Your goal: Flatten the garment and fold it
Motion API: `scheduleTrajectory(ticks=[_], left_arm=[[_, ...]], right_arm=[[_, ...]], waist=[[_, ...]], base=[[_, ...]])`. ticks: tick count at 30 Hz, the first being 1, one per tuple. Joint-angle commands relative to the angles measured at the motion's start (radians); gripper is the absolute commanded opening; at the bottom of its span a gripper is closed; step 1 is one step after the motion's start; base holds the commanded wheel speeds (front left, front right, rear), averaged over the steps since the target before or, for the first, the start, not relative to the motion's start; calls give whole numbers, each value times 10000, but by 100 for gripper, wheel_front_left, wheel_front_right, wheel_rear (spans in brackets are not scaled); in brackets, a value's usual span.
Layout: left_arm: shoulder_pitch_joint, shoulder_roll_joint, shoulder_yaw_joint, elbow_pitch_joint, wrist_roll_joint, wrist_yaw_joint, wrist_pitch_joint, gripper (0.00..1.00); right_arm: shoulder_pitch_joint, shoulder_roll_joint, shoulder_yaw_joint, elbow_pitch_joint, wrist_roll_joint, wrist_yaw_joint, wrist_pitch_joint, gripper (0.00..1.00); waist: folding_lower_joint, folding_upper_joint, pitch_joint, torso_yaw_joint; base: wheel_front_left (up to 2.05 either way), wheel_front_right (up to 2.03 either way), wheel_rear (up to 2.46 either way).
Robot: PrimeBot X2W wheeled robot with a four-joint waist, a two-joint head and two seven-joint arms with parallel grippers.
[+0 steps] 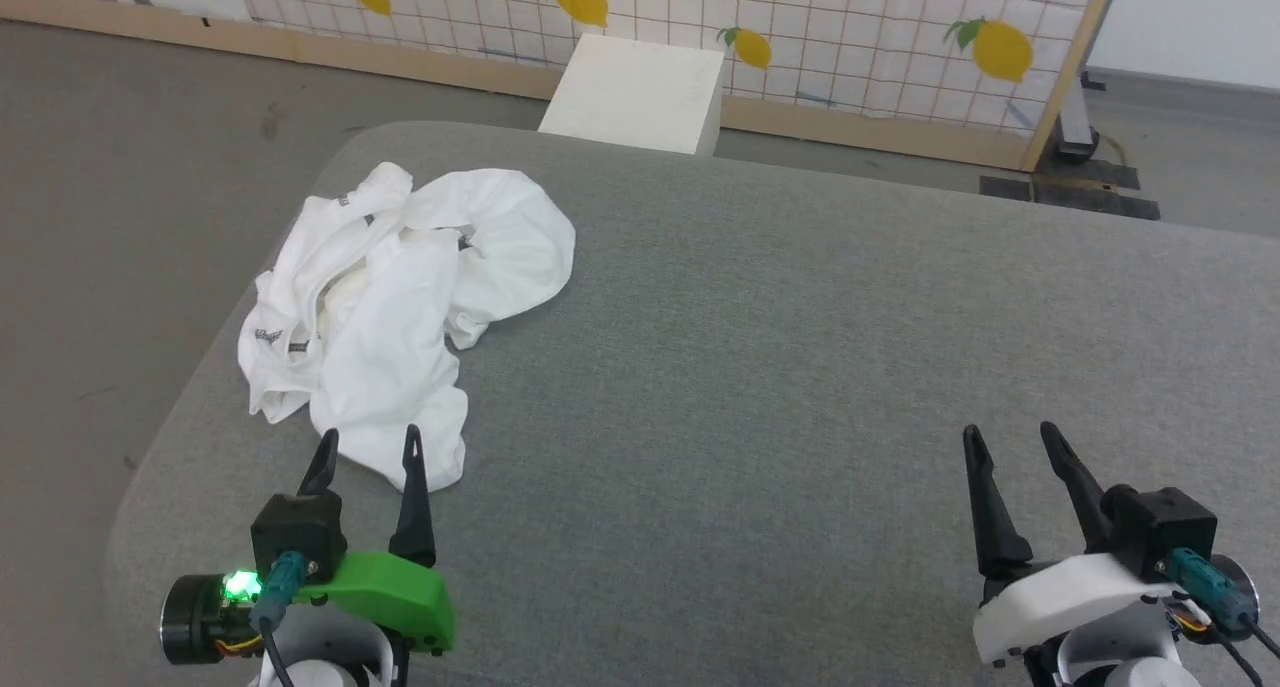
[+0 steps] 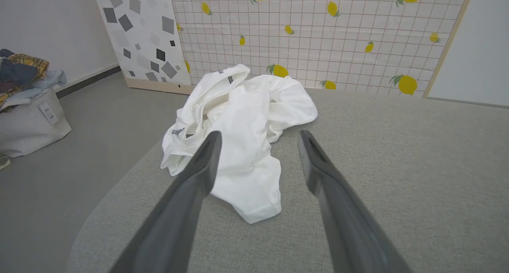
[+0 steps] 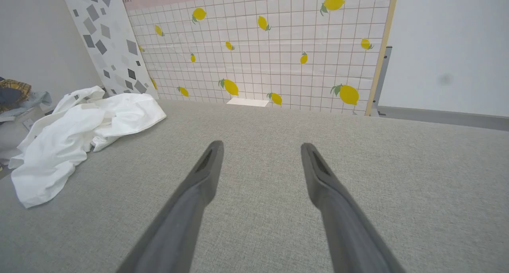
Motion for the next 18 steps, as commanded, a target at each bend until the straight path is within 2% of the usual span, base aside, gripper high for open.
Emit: scheduleTrajectory(ticks=[1, 18], left_arm=[[-137, -11, -10, 51, -89, 67, -99, 100], [-154, -15, 23, 236, -173, 181, -450, 100]], right_arm=[[149, 8, -43, 79, 115, 16, -113, 100], [233, 11, -123, 431, 361, 21, -465, 100]], waist=[[0, 0, 8, 118], [0, 0, -18, 808]], base=[[0, 0, 0], [0, 0, 0]])
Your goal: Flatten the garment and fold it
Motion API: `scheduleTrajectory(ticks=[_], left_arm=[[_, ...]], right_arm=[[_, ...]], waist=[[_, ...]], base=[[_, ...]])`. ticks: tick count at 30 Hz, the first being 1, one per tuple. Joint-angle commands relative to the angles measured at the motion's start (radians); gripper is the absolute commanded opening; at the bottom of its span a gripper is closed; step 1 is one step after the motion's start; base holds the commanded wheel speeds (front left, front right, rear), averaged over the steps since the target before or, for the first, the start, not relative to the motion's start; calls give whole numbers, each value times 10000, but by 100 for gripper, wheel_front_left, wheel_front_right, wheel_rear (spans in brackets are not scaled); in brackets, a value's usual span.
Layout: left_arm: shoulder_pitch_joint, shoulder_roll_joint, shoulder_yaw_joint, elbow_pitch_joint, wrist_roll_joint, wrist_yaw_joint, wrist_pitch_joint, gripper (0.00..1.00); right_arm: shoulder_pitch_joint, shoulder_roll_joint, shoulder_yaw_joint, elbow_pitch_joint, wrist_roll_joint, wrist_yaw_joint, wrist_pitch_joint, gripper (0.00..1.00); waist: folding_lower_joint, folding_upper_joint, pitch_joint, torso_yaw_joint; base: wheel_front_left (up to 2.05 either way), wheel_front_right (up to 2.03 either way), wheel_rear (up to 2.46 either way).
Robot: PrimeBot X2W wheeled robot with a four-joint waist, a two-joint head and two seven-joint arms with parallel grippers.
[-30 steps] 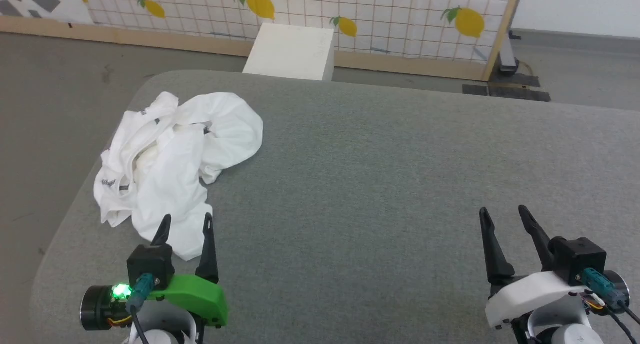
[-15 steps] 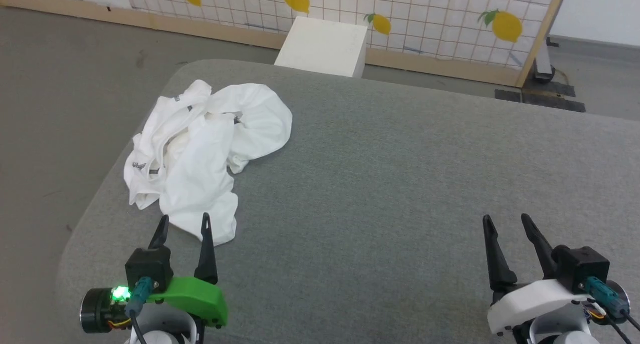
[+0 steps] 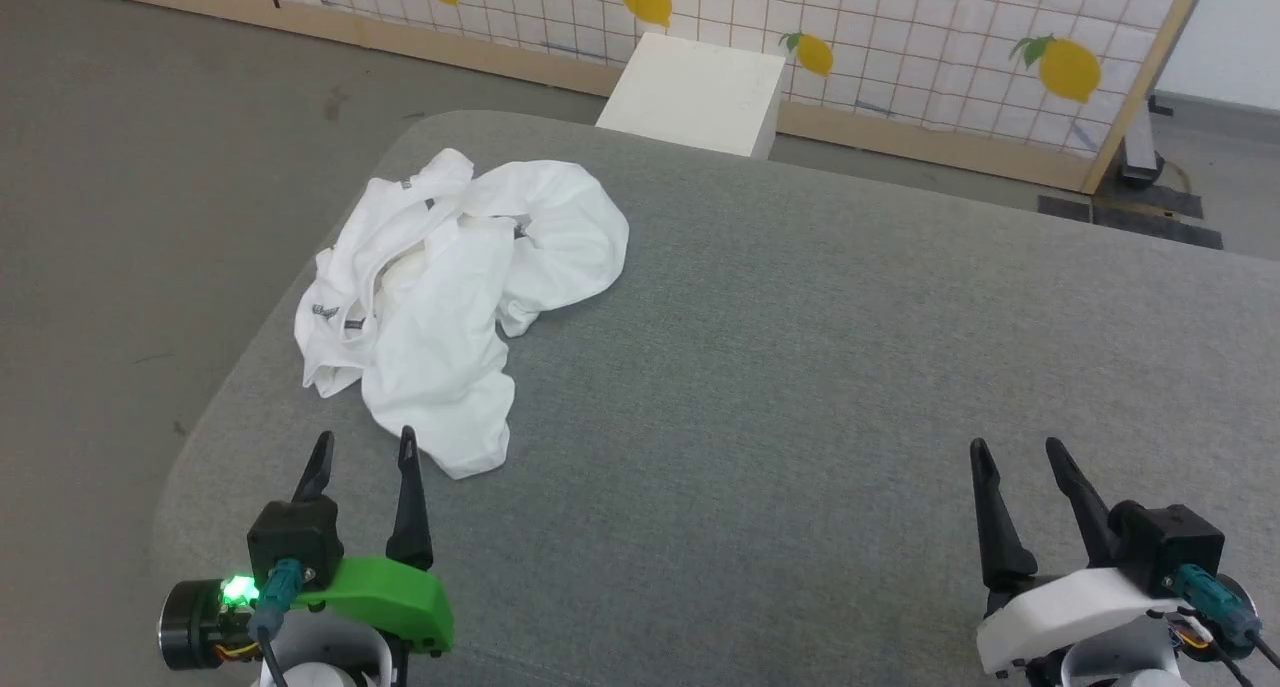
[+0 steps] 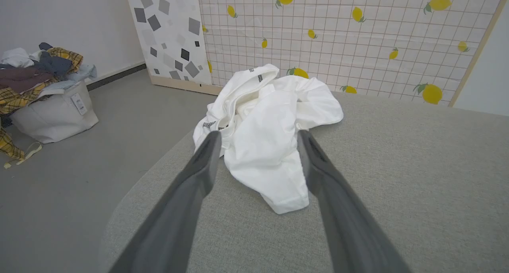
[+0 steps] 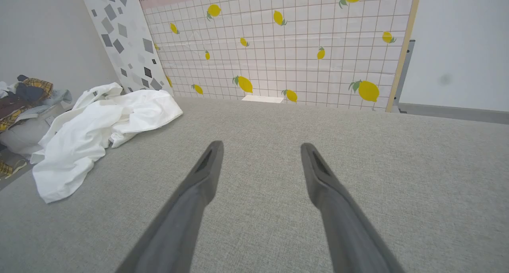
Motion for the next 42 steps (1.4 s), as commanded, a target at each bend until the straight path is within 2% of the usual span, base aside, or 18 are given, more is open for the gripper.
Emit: scheduleTrajectory(ticks=[1, 42], left_arm=[[-151, -15, 9, 63, -105, 74, -115, 100], [-119, -25, -28, 636, -275, 413, -1061, 100]], right_arm=[[128, 11, -17, 73, 100, 22, -123, 100], [402, 18, -101, 951, 383, 35, -1074, 100]], waist=[[0, 0, 5, 84], [0, 0, -39, 1735]], base=[[0, 0, 0], [0, 0, 0]])
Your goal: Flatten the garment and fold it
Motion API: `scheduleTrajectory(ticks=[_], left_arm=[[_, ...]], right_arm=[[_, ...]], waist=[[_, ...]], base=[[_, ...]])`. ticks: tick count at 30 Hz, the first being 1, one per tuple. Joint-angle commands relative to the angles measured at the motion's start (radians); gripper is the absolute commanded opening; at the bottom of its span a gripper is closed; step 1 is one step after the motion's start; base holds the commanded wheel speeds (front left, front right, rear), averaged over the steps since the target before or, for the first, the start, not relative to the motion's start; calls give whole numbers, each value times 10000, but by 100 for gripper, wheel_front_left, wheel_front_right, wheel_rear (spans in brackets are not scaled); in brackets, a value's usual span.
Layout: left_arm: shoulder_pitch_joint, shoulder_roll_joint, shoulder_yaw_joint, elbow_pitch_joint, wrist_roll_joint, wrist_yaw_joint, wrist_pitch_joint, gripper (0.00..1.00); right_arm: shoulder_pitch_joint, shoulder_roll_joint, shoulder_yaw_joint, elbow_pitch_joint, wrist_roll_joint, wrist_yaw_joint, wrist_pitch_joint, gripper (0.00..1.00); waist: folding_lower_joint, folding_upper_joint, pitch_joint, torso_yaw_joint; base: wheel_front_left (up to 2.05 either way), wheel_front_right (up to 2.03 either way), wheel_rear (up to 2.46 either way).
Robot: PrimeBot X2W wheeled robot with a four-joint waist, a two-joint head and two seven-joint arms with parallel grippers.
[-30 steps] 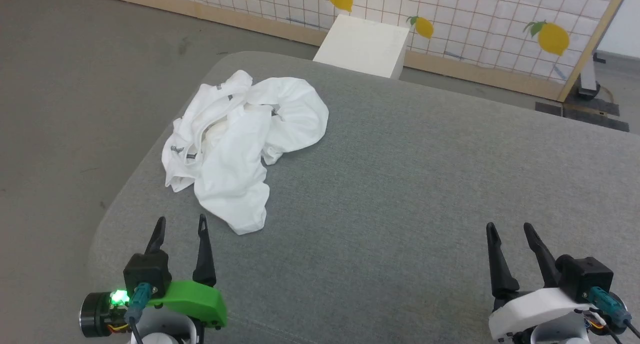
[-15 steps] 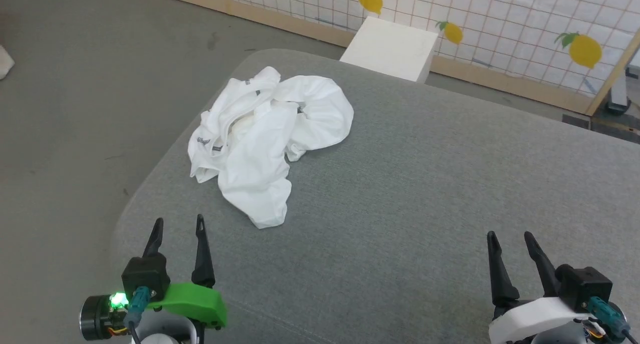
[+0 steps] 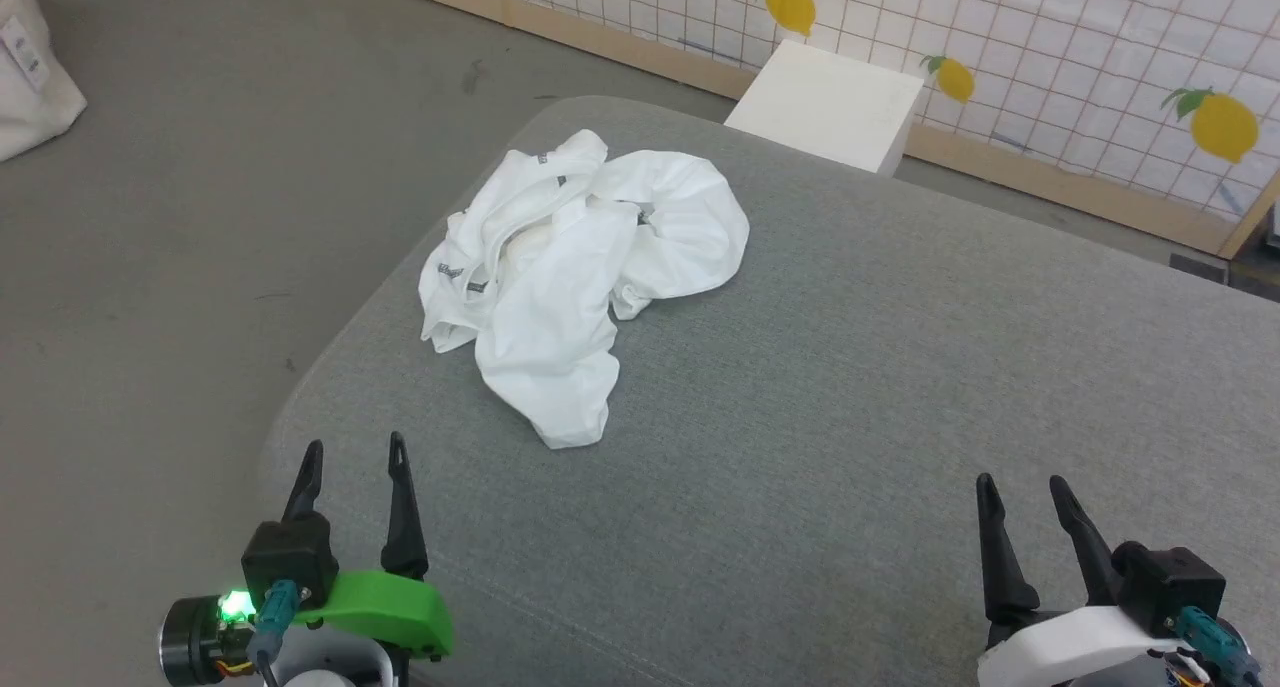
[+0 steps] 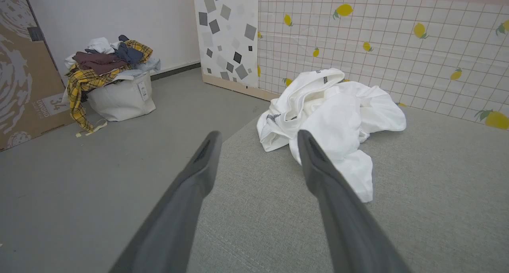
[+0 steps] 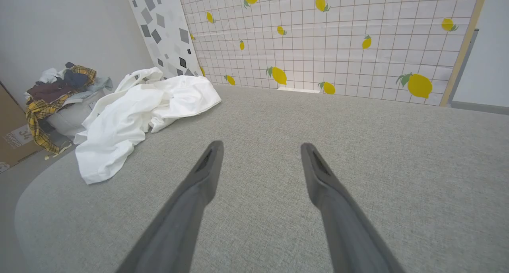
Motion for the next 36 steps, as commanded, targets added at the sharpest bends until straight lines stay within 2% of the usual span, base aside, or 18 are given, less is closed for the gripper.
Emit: scheduleTrajectory(ticks=[1, 14, 19, 20, 24, 27, 31, 36], left_arm=[[-86, -25, -6, 60, -7, 56, -109, 100], [-83, -26, -60, 206, -142, 113, -208, 100], [-241, -26, -56, 332, -522, -16, -208, 100], [-793, -26, -53, 640, -892, -304, -208, 100], [-2260, 43, -11, 1574, -1305, -857, -190, 100], [-3721, 190, 59, 2553, -1659, -1207, 202, 100], [-5822, 531, 115, 4070, -2129, -1565, 1272, 100], [-8040, 970, 276, 5842, -2775, -1738, 3327, 100]], right_arm=[[177, 12, -28, 71, 124, 35, -134, 100], [153, 13, -50, 87, 118, 37, -223, 100], [88, 13, -41, 28, 70, 37, -170, 100], [20, 13, -46, -117, 12, 37, -81, 100], [-109, 13, -65, -401, -147, 37, 114, 100], [-267, 13, -84, -679, -321, 37, 318, 100], [-463, 13, -153, -1210, -609, 37, 668, 100], [-597, 13, -397, -1950, -912, 37, 1090, 100]], waist=[[-1, 0, 12, 74], [-1, 0, 92, 188], [-1, 0, 170, 116], [-1, 0, 321, 46], [-1, 0, 689, -178], [-1, 0, 1095, -488], [-1, 0, 1845, -1059], [-1, 0, 2923, -1905]], base=[[0, 0, 0], [0, 0, 0], [0, 0, 0], [0, 0, 0], [0, 0, 0], [0, 0, 0], [0, 0, 0], [0, 0, 0]])
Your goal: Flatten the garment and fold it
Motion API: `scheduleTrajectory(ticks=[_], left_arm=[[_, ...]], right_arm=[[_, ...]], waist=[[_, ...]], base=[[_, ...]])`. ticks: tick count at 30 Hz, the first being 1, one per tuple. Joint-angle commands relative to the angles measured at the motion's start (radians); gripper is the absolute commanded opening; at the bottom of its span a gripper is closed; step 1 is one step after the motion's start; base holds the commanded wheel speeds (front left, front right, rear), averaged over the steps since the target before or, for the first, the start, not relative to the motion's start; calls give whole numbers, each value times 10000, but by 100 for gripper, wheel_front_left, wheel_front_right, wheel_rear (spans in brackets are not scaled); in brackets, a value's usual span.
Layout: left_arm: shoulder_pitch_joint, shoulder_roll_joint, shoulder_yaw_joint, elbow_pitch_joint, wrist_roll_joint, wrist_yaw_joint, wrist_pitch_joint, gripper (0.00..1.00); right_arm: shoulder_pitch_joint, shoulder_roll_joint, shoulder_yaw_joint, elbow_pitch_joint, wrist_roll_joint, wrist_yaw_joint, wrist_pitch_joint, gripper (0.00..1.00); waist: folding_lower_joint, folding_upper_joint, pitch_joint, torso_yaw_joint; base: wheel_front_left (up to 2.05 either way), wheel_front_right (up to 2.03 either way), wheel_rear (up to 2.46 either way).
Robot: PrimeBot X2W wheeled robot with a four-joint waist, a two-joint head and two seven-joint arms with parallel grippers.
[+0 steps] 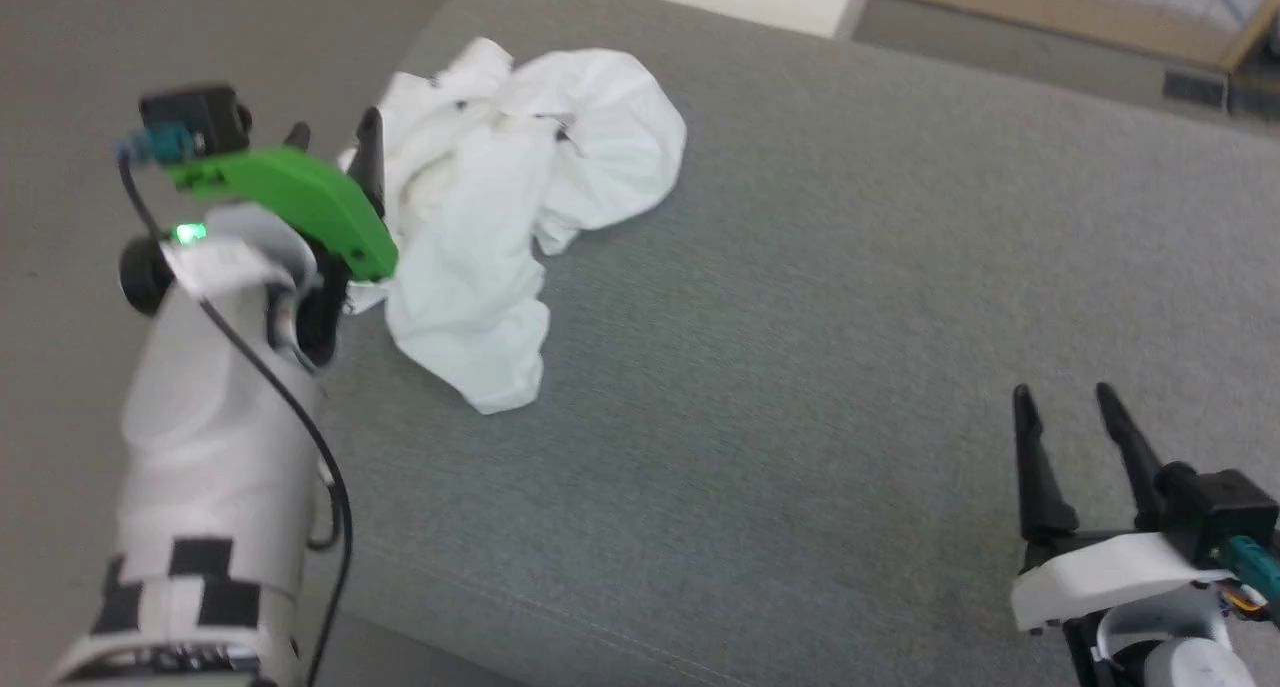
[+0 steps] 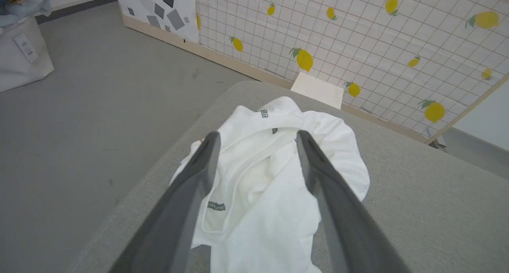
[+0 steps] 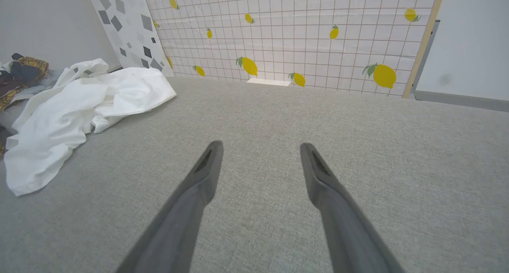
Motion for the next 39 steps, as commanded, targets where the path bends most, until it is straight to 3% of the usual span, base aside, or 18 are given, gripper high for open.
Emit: scheduleTrajectory(ticks=[1, 5, 9, 16, 17, 18, 20, 24, 31, 39], left_arm=[[-434, 156, 6, 364, -144, -82, 503, 100], [-1156, 414, 21, 1397, -461, -85, 2154, 100], [-1321, 506, 2, 2168, -543, 183, 3159, 100], [-1203, 296, -38, 2801, -666, 461, 3511, 100], [-1187, 280, -38, 2799, -656, 497, 3333, 31], [-1161, 284, -66, 2800, -595, 566, 3062, 0], [-1170, 316, 22, 2730, -508, 925, 1837, 0], [-1441, 346, 21, 2463, -429, 926, 603, 0], [-2666, 610, -569, 1525, -19, 106, -1077, 0], [-4414, 485, -1923, -124, 41, -322, -1396, 0]], right_arm=[[-135, 4, -91, -219, -80, 35, 91, 100], [-88, 4, -315, -629, -127, 35, 230, 100], [13, 4, -497, -883, -40, 35, 244, 100], [57, 4, -681, -1146, -37, 35, 288, 100], [50, 4, -704, -1168, -47, 35, 302, 100], [38, 4, -718, -1194, -61, 35, 316, 100], [0, 4, -677, -1191, -89, 35, 334, 100], [27, 4, -572, -1039, -1, 35, 290, 100], [-21, 4, -307, -234, 459, 35, -133, 100], [-55, 4, -6, 898, 1094, 35, -758, 100]], waist=[[-1, 0, 1296, -1171], [-1, 0, 1909, -1680], [-1, 0, 2221, -1941], [-1, 0, 2432, -1903], [-1, 0, 2426, -1866], [-1, 0, 2402, -1816], [-1, 0, 2209, -1651], [-1, 0, 1842, -1547], [-1, 0, 794, -1876], [-1, 0, -387, -2867]], base=[[0, 0, 0], [0, 0, 0], [0, 0, 0], [0, 0, 0], [0, 0, 0], [0, 0, 0], [0, 0, 0], [0, 0, 0], [0, 0, 0], [0, 0, 0]])
